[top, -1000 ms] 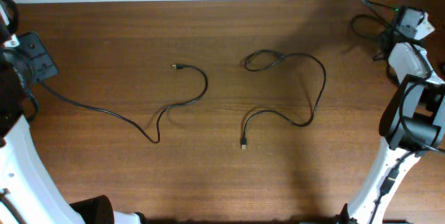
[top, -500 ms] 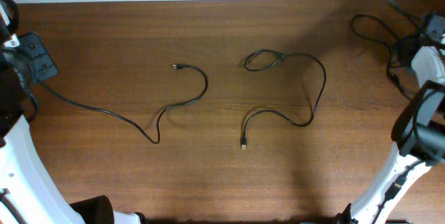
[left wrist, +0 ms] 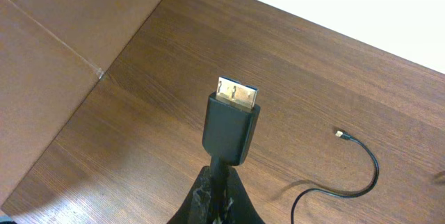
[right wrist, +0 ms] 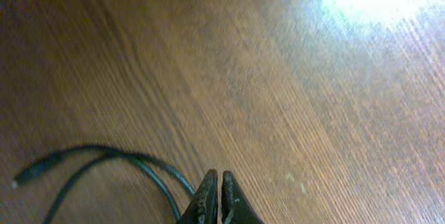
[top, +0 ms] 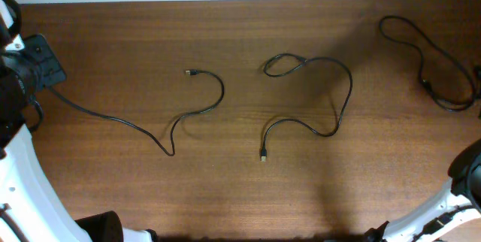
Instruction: Untangle cables
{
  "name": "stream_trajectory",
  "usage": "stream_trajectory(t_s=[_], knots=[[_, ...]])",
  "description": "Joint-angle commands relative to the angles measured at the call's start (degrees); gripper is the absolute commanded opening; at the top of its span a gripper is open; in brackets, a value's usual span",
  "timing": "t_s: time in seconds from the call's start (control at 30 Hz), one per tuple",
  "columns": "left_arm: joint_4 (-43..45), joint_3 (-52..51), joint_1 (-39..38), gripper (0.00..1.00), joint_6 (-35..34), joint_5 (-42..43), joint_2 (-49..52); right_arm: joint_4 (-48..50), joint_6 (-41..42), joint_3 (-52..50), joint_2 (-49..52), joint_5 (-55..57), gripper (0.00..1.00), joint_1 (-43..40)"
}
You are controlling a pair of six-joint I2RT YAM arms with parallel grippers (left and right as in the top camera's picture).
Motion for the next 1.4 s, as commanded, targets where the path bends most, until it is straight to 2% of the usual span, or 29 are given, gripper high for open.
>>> stream_trajectory(t_s=[0.0, 0.13, 0.3, 0.7, 0.9, 1.03, 1.07, 1.13, 1.2, 1.27, 1.37], knots=[[0.13, 0.20, -0.17, 0.00, -0.50, 0.61, -0.44, -0.09, 1.22, -0.28, 2.51, 0.72, 0.04, -1.46], [0.13, 0.20, -0.17, 0.00, -0.50, 0.63, -0.44, 1.40, 0.55, -0.28, 5.16, 0.35, 0.04, -0.90], [0.13, 0.20, -0.17, 0.00, -0.52, 0.63, -0.44, 4.63, -5.25, -0.28, 7.96, 0.35, 0.04, 1.27], [0.13, 0.20, -0.17, 0.00, -0.50, 2.12, -0.44, 3.93, -4.35, -0.28, 12.46, -1.01, 0.04, 3.93], [0.13, 0.20, -0.17, 0.00, -0.52, 2.10, -0.44, 18.58, -9.77, -0.28, 15.37, -1.31, 0.04, 5.07], [0.13, 0.20, -0.17, 0.00, -0.52, 2.12, -0.44, 26.45, -12.85, -0.28, 20.15, -2.08, 0.04, 8.72], [0.13, 0.20, -0.17, 0.00, -0.52, 2.12, -0.44, 28.65, -14.36, -0.28, 20.15, -2.12, 0.04, 9.25], [0.13, 0.20, -0.17, 0.00, -0.55, 2.14, -0.44, 38.42, -24.55, -0.28, 20.15, -2.51, 0.04, 11.28], [0.13, 0.20, -0.17, 0.00, -0.55, 3.08, -0.44, 47.17, -31.41, -0.28, 20.15, -2.47, 0.04, 13.86], [0.13, 0.20, -0.17, 0.00, -0.55, 3.48, -0.44, 54.45, -32.04, -0.28, 20.85, -2.47, 0.04, 16.15], [0.13, 0.20, -0.17, 0.00, -0.52, 3.63, -0.44, 55.91, -33.31, -0.26, 21.16, -2.51, 0.04, 16.72]])
